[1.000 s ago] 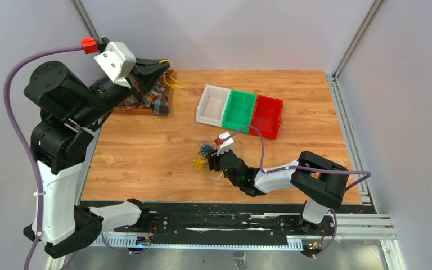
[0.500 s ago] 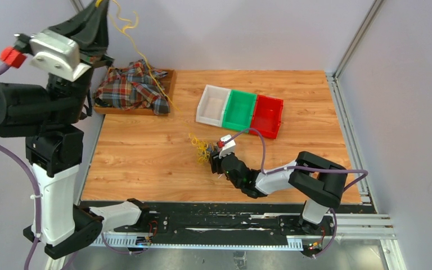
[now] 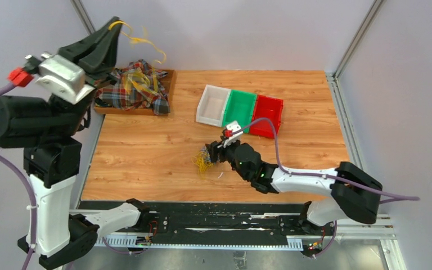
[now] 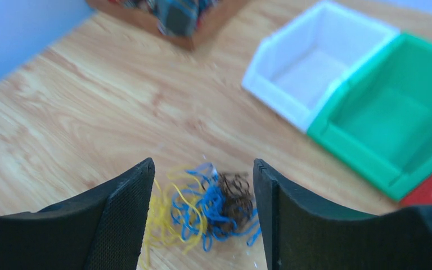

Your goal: Untangle the cables

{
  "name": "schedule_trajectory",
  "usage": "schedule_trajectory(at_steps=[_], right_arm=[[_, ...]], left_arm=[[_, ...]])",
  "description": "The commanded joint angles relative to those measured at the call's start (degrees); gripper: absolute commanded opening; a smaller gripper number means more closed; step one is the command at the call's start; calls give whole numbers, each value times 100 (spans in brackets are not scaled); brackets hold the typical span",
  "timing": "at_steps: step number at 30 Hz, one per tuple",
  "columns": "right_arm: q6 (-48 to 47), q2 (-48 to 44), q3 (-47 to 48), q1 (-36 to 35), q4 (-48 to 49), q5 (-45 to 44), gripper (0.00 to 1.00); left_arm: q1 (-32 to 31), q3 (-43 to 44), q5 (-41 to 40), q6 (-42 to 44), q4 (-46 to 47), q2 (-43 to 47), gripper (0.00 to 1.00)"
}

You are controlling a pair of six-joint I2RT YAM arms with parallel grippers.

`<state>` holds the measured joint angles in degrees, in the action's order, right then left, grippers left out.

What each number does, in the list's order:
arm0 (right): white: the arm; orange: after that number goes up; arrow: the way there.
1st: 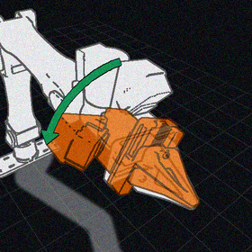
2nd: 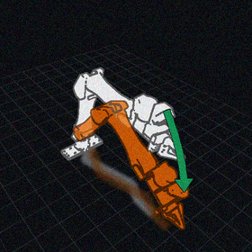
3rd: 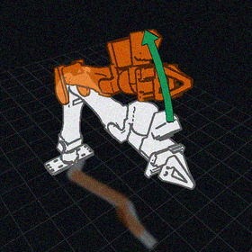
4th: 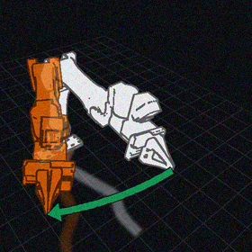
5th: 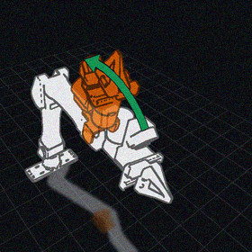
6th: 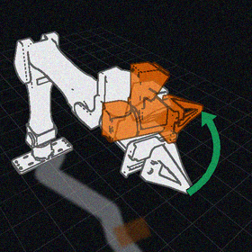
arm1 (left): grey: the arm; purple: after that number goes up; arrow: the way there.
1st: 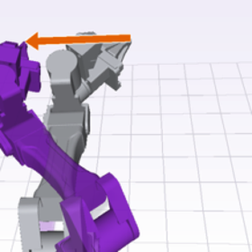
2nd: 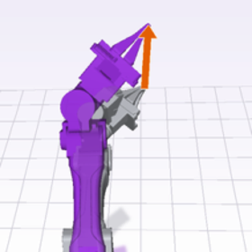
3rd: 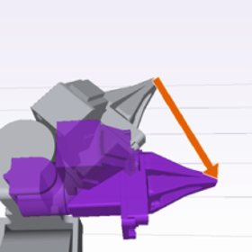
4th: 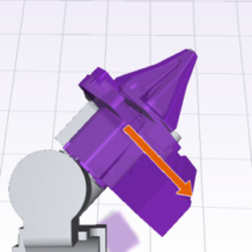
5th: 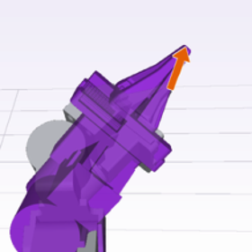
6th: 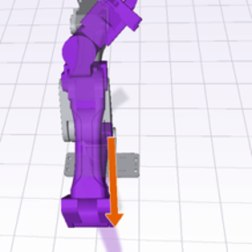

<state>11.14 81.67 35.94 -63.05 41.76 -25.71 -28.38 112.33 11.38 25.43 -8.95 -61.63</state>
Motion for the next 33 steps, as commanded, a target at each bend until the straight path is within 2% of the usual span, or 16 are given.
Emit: schedule_trajectory(at_steps=[1, 6, 10, 15, 18, 23, 27, 33], right_arm=[[-589, -513, 493, 38, -603, 597, 66], [-548, -818, 816, 56, -761, 970, 66], [-558, -826, 1018, 134, -867, 984, 65], [-145, -718, 1273, 809, -1455, 1107, 65], [29, -503, 1598, 1271, -2054, 1019, 64], [151, 411, 2445, 2100, -3121, 642, 63], [-45, 1439, 3346, 2486, -3979, -171, 63], [-134, 2334, 4002, 2859, -4431, -642, 62]], left_arm=[[-46, -365, 400, -188, -495, 12, 0], [-47, -874, 398, -328, -956, 214, 0], [-45, -1754, 396, -666, -1323, 525, 0], [-45, -2784, 292, -825, -1408, 844, 0], [-45, -2986, 273, -870, -1408, 814, 0], [-45, -2885, 147, -861, -1425, 423, 0], [-45, -2887, -17, -773, -1370, 289, 0], [-45, -2892, -117, -620, -1551, 302, 0]])
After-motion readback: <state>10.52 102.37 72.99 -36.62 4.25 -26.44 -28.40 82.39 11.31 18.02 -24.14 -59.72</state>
